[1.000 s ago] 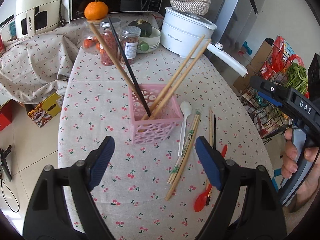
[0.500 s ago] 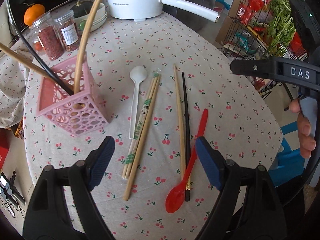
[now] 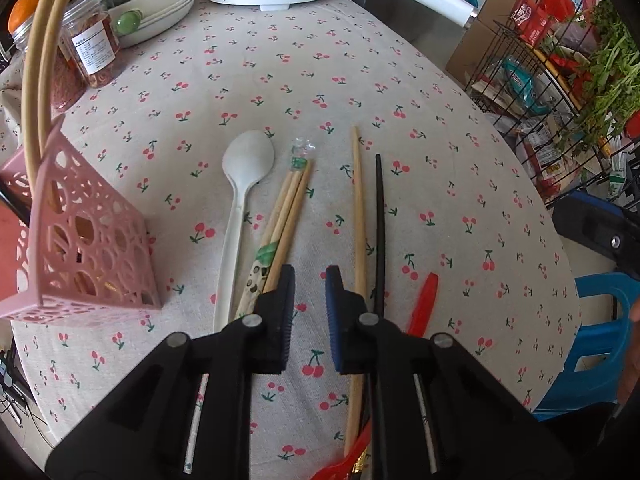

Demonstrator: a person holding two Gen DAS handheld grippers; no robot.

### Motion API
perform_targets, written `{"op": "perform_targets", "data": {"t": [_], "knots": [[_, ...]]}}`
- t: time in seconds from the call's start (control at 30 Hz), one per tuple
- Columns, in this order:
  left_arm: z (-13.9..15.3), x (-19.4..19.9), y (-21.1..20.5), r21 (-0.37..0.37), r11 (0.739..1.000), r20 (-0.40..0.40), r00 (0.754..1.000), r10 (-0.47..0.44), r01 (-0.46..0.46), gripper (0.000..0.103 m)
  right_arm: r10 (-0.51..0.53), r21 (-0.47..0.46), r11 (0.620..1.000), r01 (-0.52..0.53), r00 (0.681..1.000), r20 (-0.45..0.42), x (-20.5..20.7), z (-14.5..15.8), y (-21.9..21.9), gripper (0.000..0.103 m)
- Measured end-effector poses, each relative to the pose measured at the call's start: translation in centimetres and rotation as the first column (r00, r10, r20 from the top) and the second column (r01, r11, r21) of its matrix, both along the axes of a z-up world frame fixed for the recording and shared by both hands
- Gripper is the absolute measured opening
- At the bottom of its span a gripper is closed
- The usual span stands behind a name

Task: Organize utensils
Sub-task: 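Grasp another wooden chopstick from the pile with the left tool, then lift the wooden chopstick upright with the left tool while the right tool grasps another wooden chopstick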

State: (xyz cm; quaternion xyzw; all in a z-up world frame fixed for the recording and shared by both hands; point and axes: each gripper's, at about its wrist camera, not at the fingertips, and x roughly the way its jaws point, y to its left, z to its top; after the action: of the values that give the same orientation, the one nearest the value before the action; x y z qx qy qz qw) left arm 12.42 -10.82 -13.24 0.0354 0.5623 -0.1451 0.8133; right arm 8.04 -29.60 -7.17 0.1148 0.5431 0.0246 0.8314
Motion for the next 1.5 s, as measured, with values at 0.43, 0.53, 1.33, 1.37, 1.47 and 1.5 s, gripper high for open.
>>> {"op": "perform_targets", "data": {"t": [0.43, 0.53, 1.33, 1.37, 1.47, 1.5], "knots": [[-0.7, 1.3, 0.6, -0.003, 1.000, -0.032, 0.999, 0.025, -0.025, 0.017, -0.004, 0.004, 1.000, 0.004, 1.000, -0.017, 0.6, -0.5, -0.2, 0.080], [-0.8, 1.4, 0.2, -0.007, 1.000, -0.040, 0.999, 0.003, -0.003, 0.017, -0.005, 0.000, 1.000, 0.005, 1.000, -0.020, 0.6, -0.7, -0.2, 0.080], [7.6, -3.0, 3.1, -0.010, 1.000, 0.217, 0.976, -0.002, 0.004, 0.007, 0.033, -0.002, 0.999, -0.033, 0.998, -0.058, 2.1, -2.3, 3.0, 0.080], [8.1, -3.4, 3.8, -0.020, 1.000, 0.230, 0.973, 0.007, -0.002, 0.007, 0.040, 0.009, 0.999, -0.040, 0.997, -0.059, 2.3, -2.4, 3.5, 0.080], [9.4, -4.3, 5.9, -0.044, 0.999, 0.263, 0.964, 0.032, -0.022, 0.007, 0.066, 0.035, 0.997, -0.064, 0.996, -0.065, 3.0, -3.0, 5.1, 0.080], [9.7, -4.5, 6.7, -0.050, 0.998, 0.271, 0.962, 0.040, -0.027, 0.007, 0.072, 0.046, 0.997, -0.069, 0.995, -0.068, 3.2, -3.2, 5.6, 0.078]]}}
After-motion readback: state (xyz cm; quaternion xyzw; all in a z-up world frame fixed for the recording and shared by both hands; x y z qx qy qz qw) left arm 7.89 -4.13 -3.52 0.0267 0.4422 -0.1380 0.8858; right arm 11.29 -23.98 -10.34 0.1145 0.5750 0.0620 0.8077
